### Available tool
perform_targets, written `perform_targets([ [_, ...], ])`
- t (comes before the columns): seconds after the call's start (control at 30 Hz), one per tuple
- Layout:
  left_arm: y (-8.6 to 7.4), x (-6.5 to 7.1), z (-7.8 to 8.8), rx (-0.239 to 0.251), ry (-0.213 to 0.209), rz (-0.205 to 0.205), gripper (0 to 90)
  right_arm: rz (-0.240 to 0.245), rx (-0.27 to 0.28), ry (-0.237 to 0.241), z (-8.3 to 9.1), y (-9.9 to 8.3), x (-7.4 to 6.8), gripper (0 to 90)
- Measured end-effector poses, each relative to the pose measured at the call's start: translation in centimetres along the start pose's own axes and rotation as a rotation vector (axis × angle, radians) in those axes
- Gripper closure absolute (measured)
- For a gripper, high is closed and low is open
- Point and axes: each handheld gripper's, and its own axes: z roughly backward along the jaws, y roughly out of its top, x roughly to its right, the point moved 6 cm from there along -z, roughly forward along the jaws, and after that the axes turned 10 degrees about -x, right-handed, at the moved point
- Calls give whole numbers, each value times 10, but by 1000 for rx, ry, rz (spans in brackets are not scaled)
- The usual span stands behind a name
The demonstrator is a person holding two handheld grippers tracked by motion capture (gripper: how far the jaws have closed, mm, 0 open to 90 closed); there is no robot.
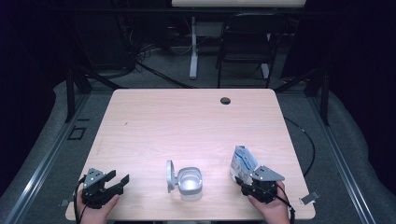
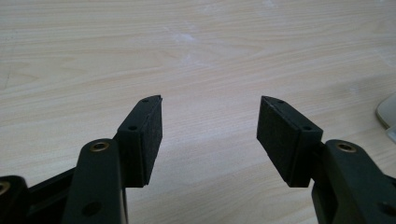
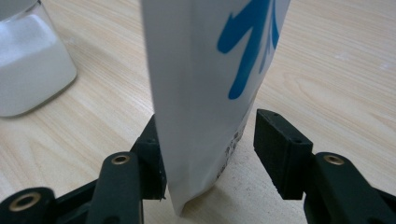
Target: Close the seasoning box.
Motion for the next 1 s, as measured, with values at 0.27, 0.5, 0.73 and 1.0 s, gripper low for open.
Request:
perform_targets([
  [0.27,2,3,-3,-4,-9,-9,416,0,-7,-1,2,-3,0,463],
  [0.5,6,7,-4,4,-24,-13,418,-10,-2,-1,4,-5,1,457],
  [0.73,13,16,-4,26,-53,-26,436,-16,-6,-1,7,-8,2,453],
  [1.0,23,31,-2,46,-78,-63,446,-24,-5,-2,12,-13,3,447],
])
